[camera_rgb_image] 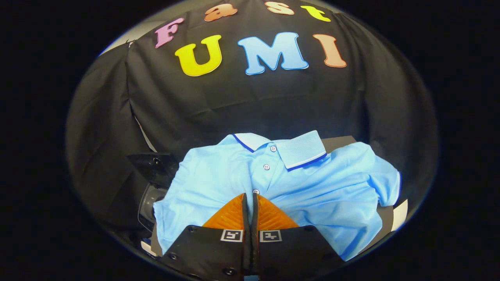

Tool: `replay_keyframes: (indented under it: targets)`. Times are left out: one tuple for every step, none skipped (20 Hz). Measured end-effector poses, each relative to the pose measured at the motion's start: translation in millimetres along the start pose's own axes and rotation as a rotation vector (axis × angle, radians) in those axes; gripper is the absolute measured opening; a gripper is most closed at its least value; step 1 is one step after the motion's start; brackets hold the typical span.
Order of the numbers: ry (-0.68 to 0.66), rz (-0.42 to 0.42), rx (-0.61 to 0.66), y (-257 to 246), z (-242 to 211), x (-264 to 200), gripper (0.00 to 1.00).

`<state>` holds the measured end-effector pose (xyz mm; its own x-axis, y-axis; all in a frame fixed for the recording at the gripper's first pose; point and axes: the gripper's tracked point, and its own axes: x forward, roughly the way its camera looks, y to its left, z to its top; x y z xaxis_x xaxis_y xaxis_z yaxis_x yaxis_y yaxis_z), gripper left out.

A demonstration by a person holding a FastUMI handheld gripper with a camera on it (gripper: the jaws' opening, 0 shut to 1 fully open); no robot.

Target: Put the clothes into the washing machine and then close the washing machine lid.

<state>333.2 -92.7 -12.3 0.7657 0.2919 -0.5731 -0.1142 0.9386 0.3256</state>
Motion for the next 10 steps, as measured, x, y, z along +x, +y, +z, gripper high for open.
replay_keyframes:
  targets:
    - [-0.012, 0.027, 0.035, 3, 4, -6, 0.02]
    - [-0.023, 0.048, 0.062, 6, 9, -11, 0.02]
    - [-0.032, 0.063, 0.076, 9, 12, -18, 0.02]
    - [-0.043, 0.072, 0.077, 13, 16, -23, 0.02]
    - [-0.054, 0.081, 0.070, 22, 17, -27, 0.02]
    - [-0.067, 0.096, 0.065, 30, 21, -32, 0.02]
    - [-0.078, 0.110, 0.057, 36, 25, -34, 0.02]
    - [-0.091, 0.128, 0.053, 45, 30, -38, 0.02]
    - [-0.101, 0.146, 0.047, 55, 34, -44, 0.02]
    - [-0.110, 0.162, 0.036, 65, 39, -48, 0.02]
